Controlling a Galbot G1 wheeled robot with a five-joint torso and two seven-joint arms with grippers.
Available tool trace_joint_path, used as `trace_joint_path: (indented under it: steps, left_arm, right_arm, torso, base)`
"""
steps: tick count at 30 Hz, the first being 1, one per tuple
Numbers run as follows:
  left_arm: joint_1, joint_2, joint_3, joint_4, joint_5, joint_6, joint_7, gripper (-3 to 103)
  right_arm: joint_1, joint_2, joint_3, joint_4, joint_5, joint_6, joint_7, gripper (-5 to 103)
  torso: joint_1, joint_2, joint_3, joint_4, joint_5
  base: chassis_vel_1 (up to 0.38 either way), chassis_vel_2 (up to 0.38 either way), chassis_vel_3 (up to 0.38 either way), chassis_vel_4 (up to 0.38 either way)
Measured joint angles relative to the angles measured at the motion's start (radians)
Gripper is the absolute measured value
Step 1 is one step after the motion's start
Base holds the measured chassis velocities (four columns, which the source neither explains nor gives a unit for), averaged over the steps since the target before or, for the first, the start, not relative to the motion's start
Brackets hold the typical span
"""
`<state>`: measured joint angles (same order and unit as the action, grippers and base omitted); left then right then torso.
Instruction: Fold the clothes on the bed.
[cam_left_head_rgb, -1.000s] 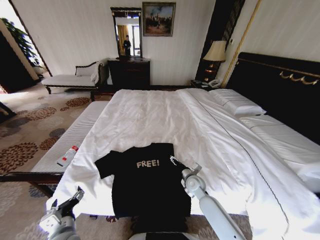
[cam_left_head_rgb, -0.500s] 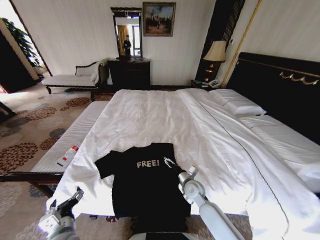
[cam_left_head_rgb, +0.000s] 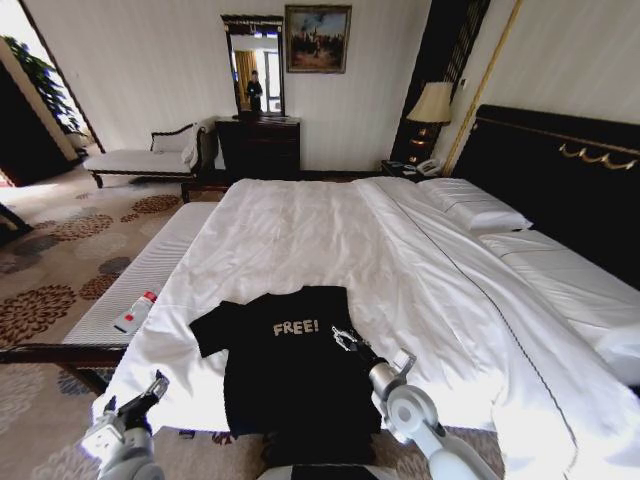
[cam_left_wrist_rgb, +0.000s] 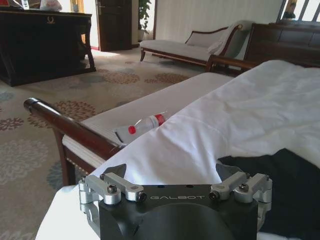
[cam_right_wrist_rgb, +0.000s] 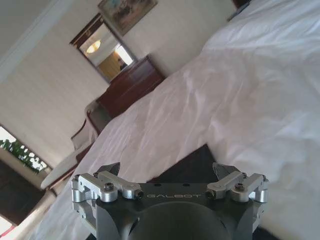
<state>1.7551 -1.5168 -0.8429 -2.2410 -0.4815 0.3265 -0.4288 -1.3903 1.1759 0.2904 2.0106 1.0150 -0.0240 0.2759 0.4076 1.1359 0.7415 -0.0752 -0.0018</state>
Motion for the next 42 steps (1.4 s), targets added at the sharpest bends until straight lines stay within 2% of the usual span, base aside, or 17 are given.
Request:
trace_joint_path:
  steps: [5,8,11,13,15,17,19,20,22,25,36,42]
  left_arm:
    - [-0.098,0.052,-0.003,0.058,-0.079,0.019,0.021,100]
    - [-0.215,0.154,-0.004,0.165,-0.207,0.032,0.074,100]
    - [-0.259,0.204,-0.003,0.215,-0.253,0.031,0.098,100]
    - [-0.338,0.277,0.015,0.312,-0.336,0.035,0.128,100]
    - [-0.371,0.295,0.027,0.359,-0.352,0.035,0.146,100]
    - [-0.439,0.316,0.059,0.462,-0.383,0.028,0.199,100]
    - [-0.492,0.317,0.086,0.551,-0.432,0.02,0.239,100]
    - [-0.492,0.317,0.086,0.551,-0.432,0.02,0.239,100]
    - [-0.532,0.306,0.108,0.621,-0.499,0.013,0.265,100]
    - [-0.553,0.291,0.123,0.664,-0.57,0.014,0.276,100]
    - [-0.519,0.276,0.127,0.646,-0.598,0.036,0.261,100]
    - [-0.523,0.272,0.126,0.654,-0.597,0.028,0.261,100]
  right_arm:
    - [-0.011,0.038,0.075,-0.01,-0.035,0.027,0.02,100]
    - [-0.036,0.066,0.139,-0.048,-0.141,0.069,0.024,100]
    - [-0.045,0.071,0.16,-0.06,-0.174,0.082,0.024,100]
    - [-0.06,0.074,0.193,-0.067,-0.188,0.091,0.038,100]
    - [-0.064,0.074,0.206,-0.068,-0.189,0.094,0.046,100]
    - [-0.075,0.075,0.234,-0.077,-0.191,0.097,0.057,100]
    - [-0.082,0.076,0.262,-0.088,-0.19,0.097,0.066,100]
    - [-0.082,0.076,0.262,-0.088,-0.19,0.097,0.066,100]
    - [-0.09,0.077,0.284,-0.101,-0.186,0.097,0.078,100]
    - [-0.098,0.079,0.309,-0.114,-0.182,0.097,0.087,100]
    - [-0.103,0.108,0.33,-0.125,-0.175,0.09,0.111,100]
    - [-0.102,0.115,0.325,-0.13,-0.182,0.085,0.122,100]
  torso:
    - [0.0,0.0,0.0,-0.0011,-0.0002]
    - [0.0,0.0,0.0,-0.0005,-0.0002]
    - [0.0,0.0,0.0,-0.0007,0.0001]
    - [0.0,0.0,0.0,-0.0005,-0.0001]
    - [0.0,0.0,0.0,-0.0004,0.0]
    - [0.0,0.0,0.0,-0.0005,-0.0001]
    - [0.0,0.0,0.0,-0.0006,-0.0003]
    - [0.0,0.0,0.0,-0.0006,-0.0003]
    - [0.0,0.0,0.0,-0.0007,0.0]
    - [0.0,0.0,0.0,-0.0006,0.0]
    - [0.0,0.0,0.0,-0.0003,0.0001]
    - [0.0,0.0,0.0,-0.0005,0.0001]
  base:
    - [0.0,0.0,0.0,0.0]
    - [0.0,0.0,0.0,0.0]
    - [0.0,0.0,0.0,0.0]
    - [0.0,0.0,0.0,0.0]
    - [0.0,0.0,0.0,0.0]
    - [0.0,0.0,0.0,0.0]
    - [0.0,0.0,0.0,0.0]
    - [0.0,0.0,0.0,0.0]
    - [0.0,0.0,0.0,0.0]
    - [0.0,0.0,0.0,0.0]
    - [0.0,0.0,0.0,0.0]
    - [0.0,0.0,0.0,0.0]
